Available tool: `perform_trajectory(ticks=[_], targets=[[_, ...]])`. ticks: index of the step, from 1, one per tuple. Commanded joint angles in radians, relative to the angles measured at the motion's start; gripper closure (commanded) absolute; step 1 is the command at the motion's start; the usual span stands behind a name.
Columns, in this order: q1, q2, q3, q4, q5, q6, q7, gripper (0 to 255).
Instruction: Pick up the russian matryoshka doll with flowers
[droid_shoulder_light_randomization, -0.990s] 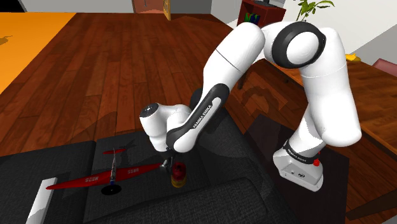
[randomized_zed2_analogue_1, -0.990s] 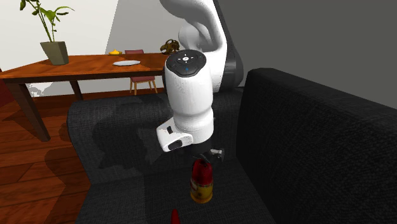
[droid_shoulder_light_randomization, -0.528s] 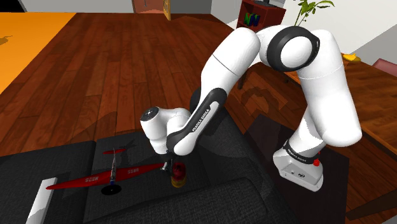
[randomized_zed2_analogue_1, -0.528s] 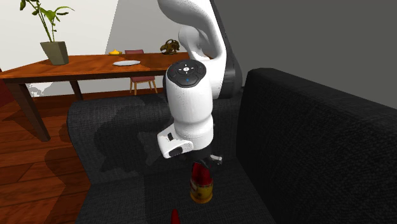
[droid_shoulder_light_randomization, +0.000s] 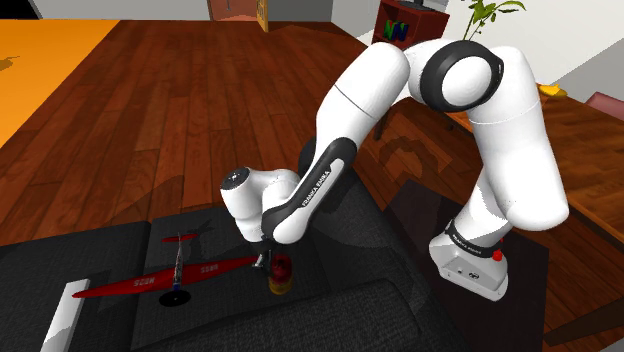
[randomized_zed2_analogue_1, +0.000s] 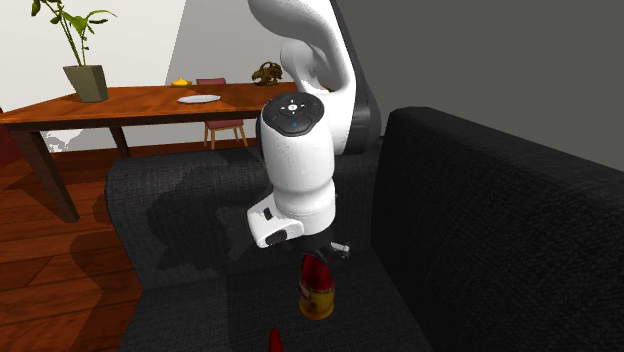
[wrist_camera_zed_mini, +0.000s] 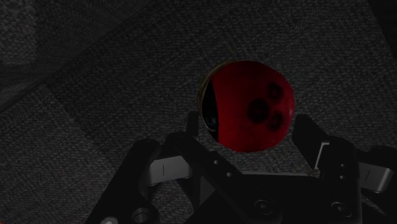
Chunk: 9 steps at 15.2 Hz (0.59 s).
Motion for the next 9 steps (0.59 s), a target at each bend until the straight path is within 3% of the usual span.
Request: perform_trajectory(ticks=[1, 9], targets=[[-0.004, -0.017, 0.006, -0.006, 0.006, -0.012, -0.002, 255], [-0.026, -0.105, 0.035, -0.023, 0.040, -0.081, -0.018, 255]])
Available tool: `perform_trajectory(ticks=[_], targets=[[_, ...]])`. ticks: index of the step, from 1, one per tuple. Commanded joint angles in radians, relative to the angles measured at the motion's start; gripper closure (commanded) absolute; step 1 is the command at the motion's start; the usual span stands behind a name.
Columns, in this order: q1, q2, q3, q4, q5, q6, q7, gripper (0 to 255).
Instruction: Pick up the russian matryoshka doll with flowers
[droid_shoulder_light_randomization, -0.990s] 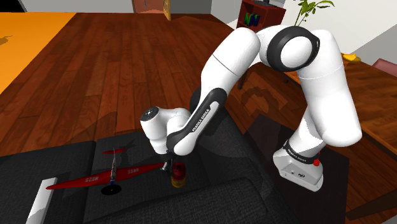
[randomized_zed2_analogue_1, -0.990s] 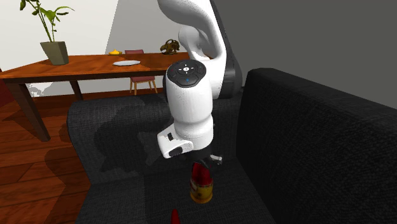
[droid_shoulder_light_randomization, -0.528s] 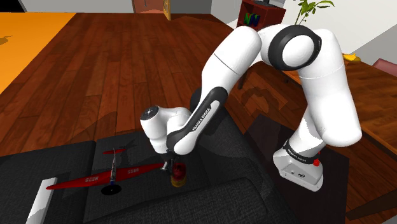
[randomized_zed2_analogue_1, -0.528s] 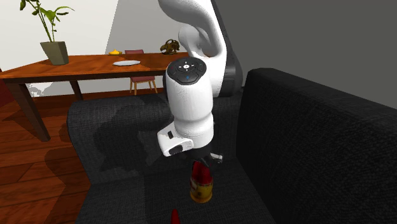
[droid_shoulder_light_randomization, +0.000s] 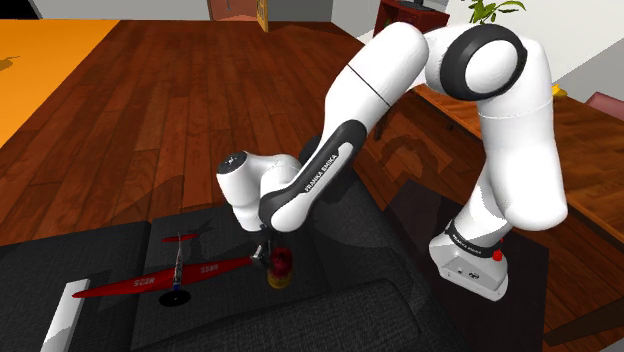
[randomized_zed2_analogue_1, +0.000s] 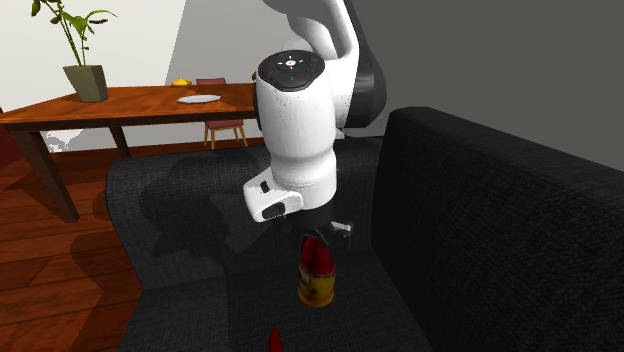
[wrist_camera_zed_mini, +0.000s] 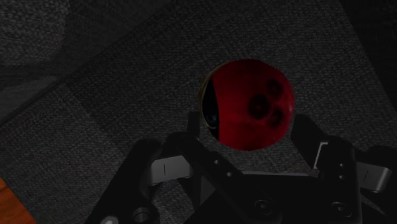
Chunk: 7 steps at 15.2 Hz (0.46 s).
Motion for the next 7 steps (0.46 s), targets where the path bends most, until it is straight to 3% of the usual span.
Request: perform_trajectory(ticks=[1, 7], targets=[[-0.005, -0.023, 0.007, -0.005, 0.009, -0.017, -0.003, 255], [-0.015, -0.066, 0.021, -0.007, 0.027, -0.055, -0.012, 255]])
